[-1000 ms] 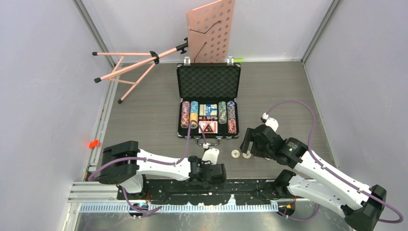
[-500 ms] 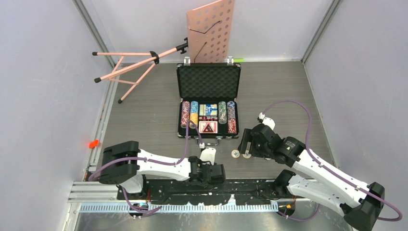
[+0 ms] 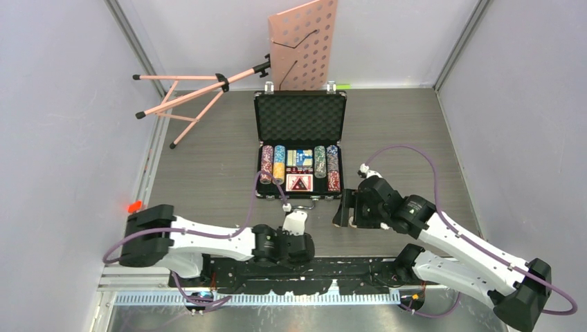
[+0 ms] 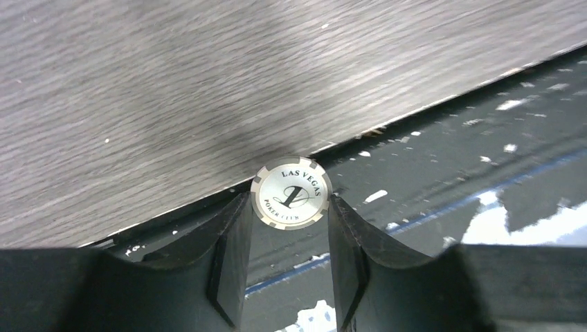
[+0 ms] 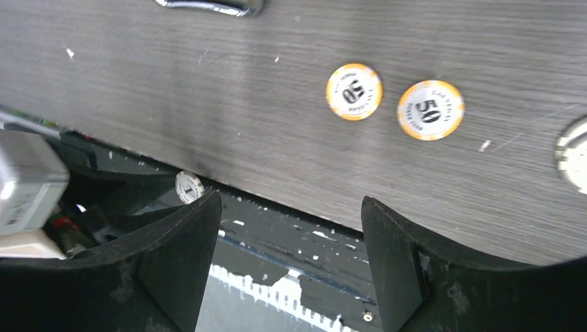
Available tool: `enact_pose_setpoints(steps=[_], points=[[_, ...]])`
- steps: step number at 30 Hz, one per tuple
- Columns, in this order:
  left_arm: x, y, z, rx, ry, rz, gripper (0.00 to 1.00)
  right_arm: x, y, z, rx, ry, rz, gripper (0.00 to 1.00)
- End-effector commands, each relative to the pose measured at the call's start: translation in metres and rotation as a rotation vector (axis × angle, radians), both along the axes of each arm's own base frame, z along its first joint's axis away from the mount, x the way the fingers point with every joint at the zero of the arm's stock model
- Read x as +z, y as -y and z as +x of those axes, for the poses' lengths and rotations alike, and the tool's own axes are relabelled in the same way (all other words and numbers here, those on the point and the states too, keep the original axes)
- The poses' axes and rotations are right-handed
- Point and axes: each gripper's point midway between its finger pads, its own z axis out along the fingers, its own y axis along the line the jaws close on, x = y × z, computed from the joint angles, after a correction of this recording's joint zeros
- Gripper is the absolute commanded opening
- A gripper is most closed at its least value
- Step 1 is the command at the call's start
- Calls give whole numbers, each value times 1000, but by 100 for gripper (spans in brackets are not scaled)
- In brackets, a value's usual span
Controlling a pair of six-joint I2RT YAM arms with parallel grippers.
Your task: Pack up texas hold em set
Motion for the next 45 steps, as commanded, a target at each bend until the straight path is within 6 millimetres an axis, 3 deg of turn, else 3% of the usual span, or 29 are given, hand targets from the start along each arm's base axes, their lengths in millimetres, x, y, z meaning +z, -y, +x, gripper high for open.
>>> enact_pose_setpoints(steps=[1, 4, 9, 13, 15, 17, 19, 22, 24, 26, 31, 36, 41, 45], points=[[41, 20, 11, -107, 112, -183, 26, 29, -36, -4, 146, 1, 135, 77], [56, 16, 18, -161, 174, -225, 23, 32, -48, -6, 188, -30, 161, 70], [81, 16, 30, -291, 322, -322, 17, 46, -72, -16, 316, -84, 246, 47], [96, 24, 34, -444, 482, -428, 15, 63, -89, -21, 384, -82, 345, 42], [101, 18, 47, -412, 550, -413, 14, 64, -90, -20, 381, -94, 330, 45], [98, 12, 54, -383, 520, -365, 15, 54, -77, -11, 319, -97, 231, 46], [92, 13, 54, -375, 464, -329, 35, 42, -57, -4, 233, -89, 117, 48], [78, 18, 51, -354, 388, -260, 59, 23, -10, 10, 7, -65, -81, 65], [69, 24, 49, -338, 353, -245, 67, 15, 18, 11, -125, -66, -169, 78], [63, 34, 47, -344, 332, -254, 71, 10, 41, 6, -239, -85, -233, 82], [55, 67, 31, -426, 263, -346, 76, -7, 87, -7, -492, -107, -338, 81], [61, 115, 8, -532, 247, -416, 77, -13, 85, -4, -581, -86, -240, 77], [53, 152, -7, -587, 238, -332, 69, 26, 131, 7, -798, 94, -248, 71], [46, 174, -11, -605, 237, -370, 60, 63, 150, 10, -849, 227, -156, 69]])
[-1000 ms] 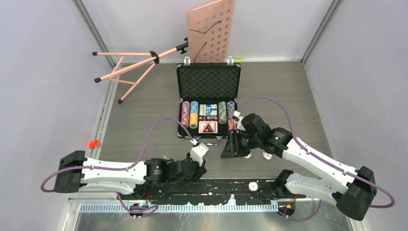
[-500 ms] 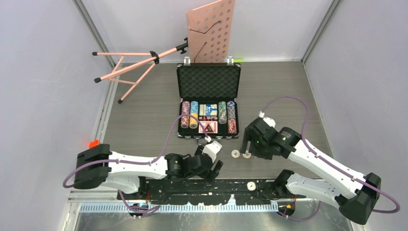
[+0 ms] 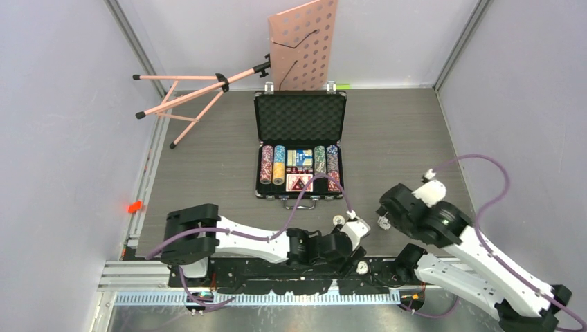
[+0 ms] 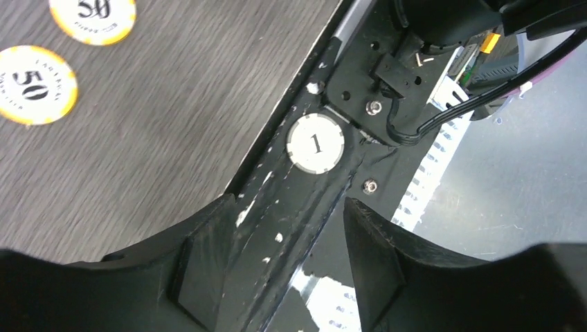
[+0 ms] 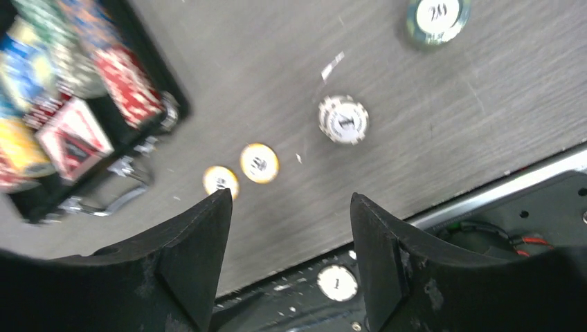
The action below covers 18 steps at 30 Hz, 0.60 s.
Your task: Pack up texas hold em set
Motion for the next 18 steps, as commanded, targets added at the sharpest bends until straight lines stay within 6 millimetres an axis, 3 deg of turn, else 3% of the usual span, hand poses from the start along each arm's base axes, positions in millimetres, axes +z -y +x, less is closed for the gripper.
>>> enact_pose_setpoints(steps=[1, 4, 7, 8, 15, 18], points=[[1, 27, -5, -40, 0, -71, 57, 49, 41, 11, -147, 224, -30, 69], [-2, 42, -17, -108, -31, -89, 44, 63, 53, 8, -170, 287, -9, 67], [-4, 55, -30, -185, -63, -93, 5, 72, 61, 7, -190, 338, 6, 65], [-5, 58, -34, -201, -74, -94, 0, 74, 63, 6, -194, 354, 19, 64], [-2, 67, -42, -229, -103, -129, 0, 75, 65, 4, -187, 370, 33, 63], [-11, 71, -48, -246, -137, -116, 0, 74, 64, 4, -183, 363, 26, 63]])
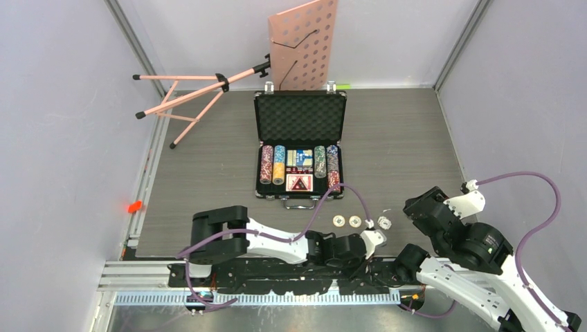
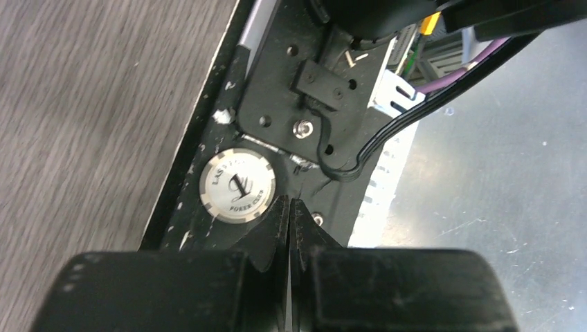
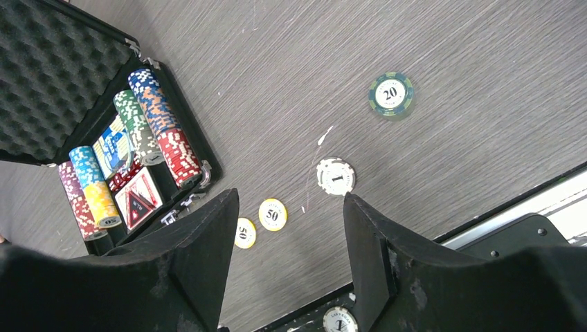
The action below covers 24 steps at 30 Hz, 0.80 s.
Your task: Pack up texas hold em set
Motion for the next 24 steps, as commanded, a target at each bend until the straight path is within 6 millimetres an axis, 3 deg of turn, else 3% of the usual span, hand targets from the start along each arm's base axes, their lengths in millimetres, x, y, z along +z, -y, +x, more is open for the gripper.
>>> enact_pose_setpoints(steps=[1, 6, 9, 12, 18, 24], points=[[12, 25, -12, -55, -42, -68, 0, 12, 6, 5, -39, 46, -7, 63], [-9, 26, -9, -18, -74, -20, 0, 14, 5, 7, -37, 55, -6, 63], [-19, 17, 9, 60, -48, 18, 0, 14, 4, 7, -37, 53, -6, 63], [-21, 3, 42, 173, 27, 60, 0, 13, 4, 7, -35, 49, -8, 63], [-9, -29, 85, 282, 212, 167, 0, 12, 2, 8, -32, 44, -7, 62], [21, -37, 93, 295, 244, 106, 0, 6, -6, 10, -2, 24, -5, 62]])
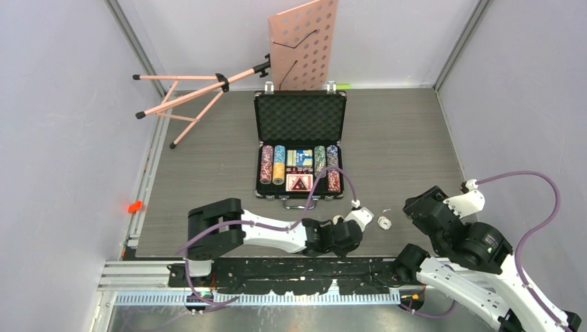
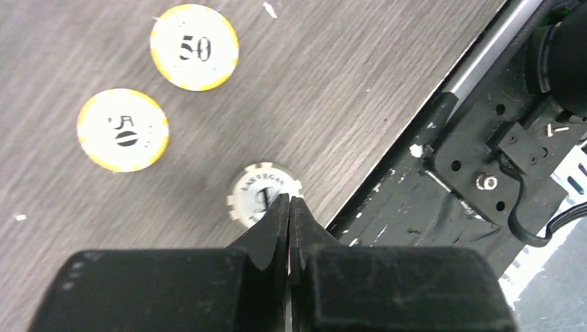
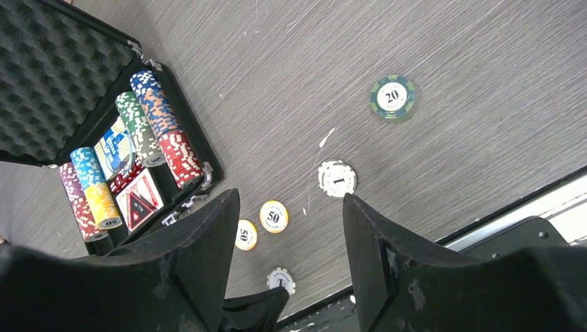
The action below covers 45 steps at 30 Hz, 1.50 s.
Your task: Pack up texas hold em set
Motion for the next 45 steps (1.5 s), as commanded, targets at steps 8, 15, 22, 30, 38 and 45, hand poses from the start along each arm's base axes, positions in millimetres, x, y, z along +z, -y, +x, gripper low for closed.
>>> enact_pose_setpoints(steps=[8, 15, 22, 30, 38, 45], points=[[55, -30, 9, 60, 37, -98, 22, -31, -35, 11, 82, -179, -79, 83], [63, -71, 26, 187, 92, -94, 59, -85, -62, 11, 70, -342, -42, 85], [72, -135, 49, 284, 114, -116, 65, -111, -68, 24, 11, -428, 58, 80], [73, -184, 64, 346, 125, -120, 68, -140, -61, 26, -40, -570, 148, 83], [75, -197, 69, 359, 137, -125, 69, -162, -49, 20, -183, -619, 152, 89], [74, -196, 68, 342, 130, -127, 69, -167, -38, 27, -253, -624, 142, 89]])
